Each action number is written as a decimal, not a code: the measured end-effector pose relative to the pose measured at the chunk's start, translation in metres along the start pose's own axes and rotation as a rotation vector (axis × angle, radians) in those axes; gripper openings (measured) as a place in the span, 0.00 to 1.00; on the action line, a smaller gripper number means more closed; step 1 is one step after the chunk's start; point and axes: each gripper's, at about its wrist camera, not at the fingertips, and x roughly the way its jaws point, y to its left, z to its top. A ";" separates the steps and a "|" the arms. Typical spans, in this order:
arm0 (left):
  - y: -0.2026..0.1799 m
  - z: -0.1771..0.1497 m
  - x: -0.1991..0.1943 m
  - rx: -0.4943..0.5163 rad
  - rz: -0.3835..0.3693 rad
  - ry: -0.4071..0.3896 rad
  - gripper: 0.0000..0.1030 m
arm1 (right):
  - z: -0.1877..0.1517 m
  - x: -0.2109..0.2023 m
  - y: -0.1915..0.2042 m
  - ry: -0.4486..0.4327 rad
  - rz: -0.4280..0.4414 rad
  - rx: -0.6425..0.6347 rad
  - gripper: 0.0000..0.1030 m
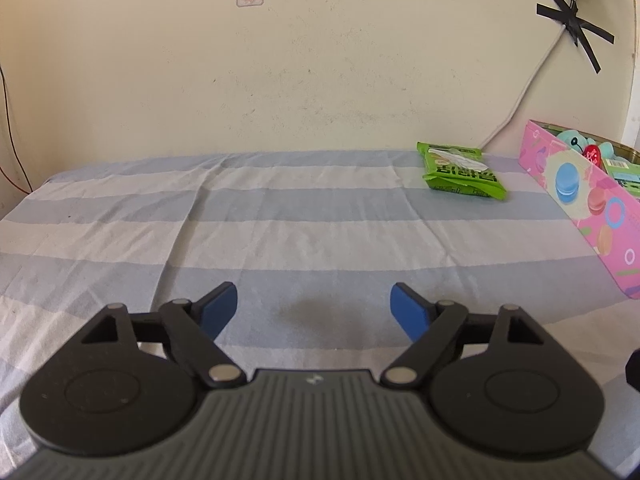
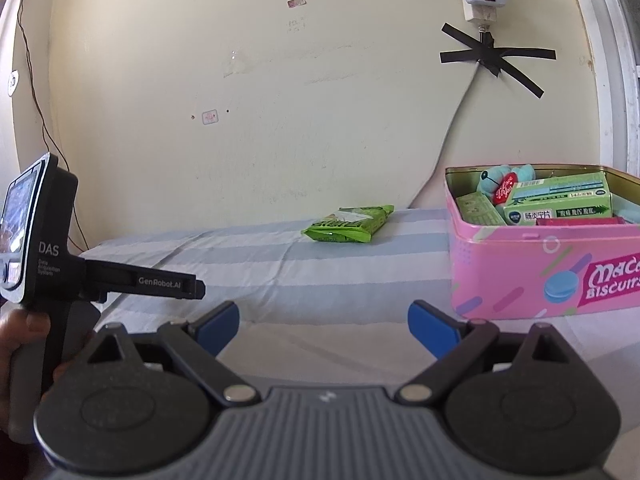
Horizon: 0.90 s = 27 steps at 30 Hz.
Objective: Organize objects
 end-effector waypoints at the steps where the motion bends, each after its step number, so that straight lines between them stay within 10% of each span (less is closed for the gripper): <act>1: 0.000 0.000 0.000 0.004 0.001 0.001 0.83 | 0.000 -0.001 -0.001 -0.006 0.001 0.004 0.93; 27: 0.000 0.001 -0.001 0.017 0.004 0.006 0.83 | 0.001 -0.001 -0.001 -0.010 -0.002 0.022 0.94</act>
